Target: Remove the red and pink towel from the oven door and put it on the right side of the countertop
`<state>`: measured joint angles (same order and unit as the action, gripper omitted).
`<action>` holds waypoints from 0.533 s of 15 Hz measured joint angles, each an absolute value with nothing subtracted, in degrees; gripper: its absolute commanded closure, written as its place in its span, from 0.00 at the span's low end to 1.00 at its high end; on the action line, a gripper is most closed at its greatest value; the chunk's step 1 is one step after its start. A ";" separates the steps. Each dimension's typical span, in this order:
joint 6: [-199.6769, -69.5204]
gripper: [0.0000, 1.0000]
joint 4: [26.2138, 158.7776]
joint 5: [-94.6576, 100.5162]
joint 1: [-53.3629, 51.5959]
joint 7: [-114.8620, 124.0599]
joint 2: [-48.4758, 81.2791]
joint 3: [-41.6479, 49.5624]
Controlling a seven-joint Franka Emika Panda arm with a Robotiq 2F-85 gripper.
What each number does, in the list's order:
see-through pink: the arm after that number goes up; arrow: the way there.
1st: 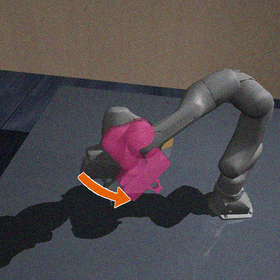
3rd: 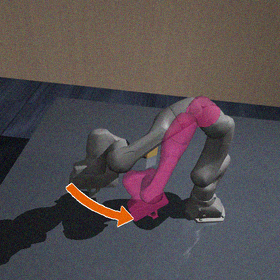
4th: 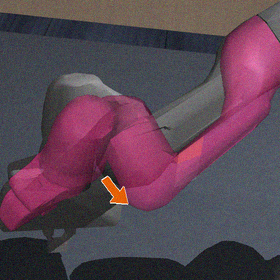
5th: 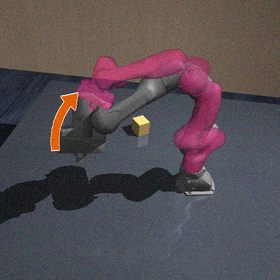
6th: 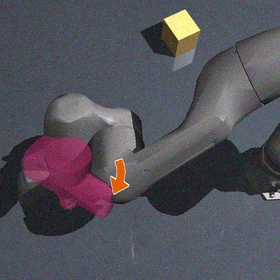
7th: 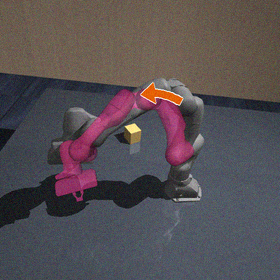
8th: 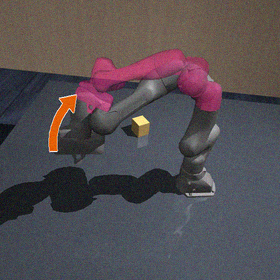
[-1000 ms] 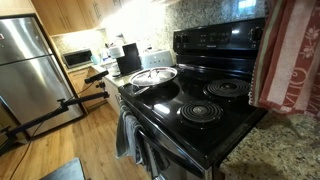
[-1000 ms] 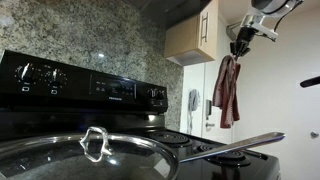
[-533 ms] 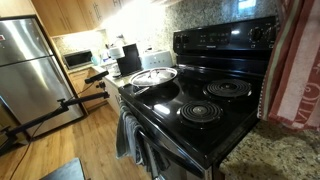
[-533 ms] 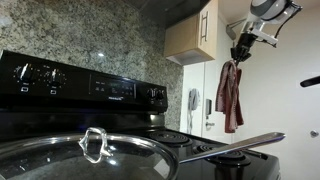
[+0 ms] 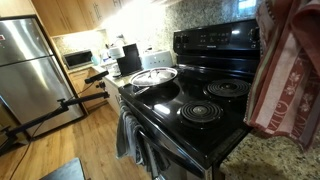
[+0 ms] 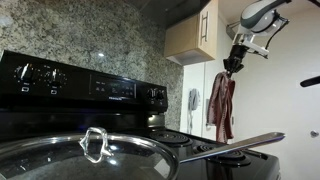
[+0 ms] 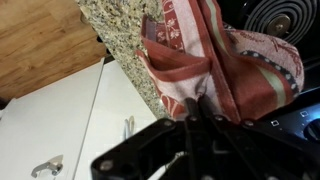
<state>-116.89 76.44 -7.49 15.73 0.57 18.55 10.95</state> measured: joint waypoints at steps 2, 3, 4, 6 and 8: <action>-116.89 0.99 76.09 -7.49 15.93 1.69 20.38 11.00; -116.89 0.99 75.76 -7.49 16.14 2.31 21.22 11.10; -116.89 0.99 75.32 -7.49 16.40 2.83 22.03 11.25; -116.89 0.99 74.32 -7.49 17.05 3.85 23.38 11.49; -116.89 0.99 73.37 -7.46 17.58 5.38 24.64 11.86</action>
<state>-116.89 73.37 -7.46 17.58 5.38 24.64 11.86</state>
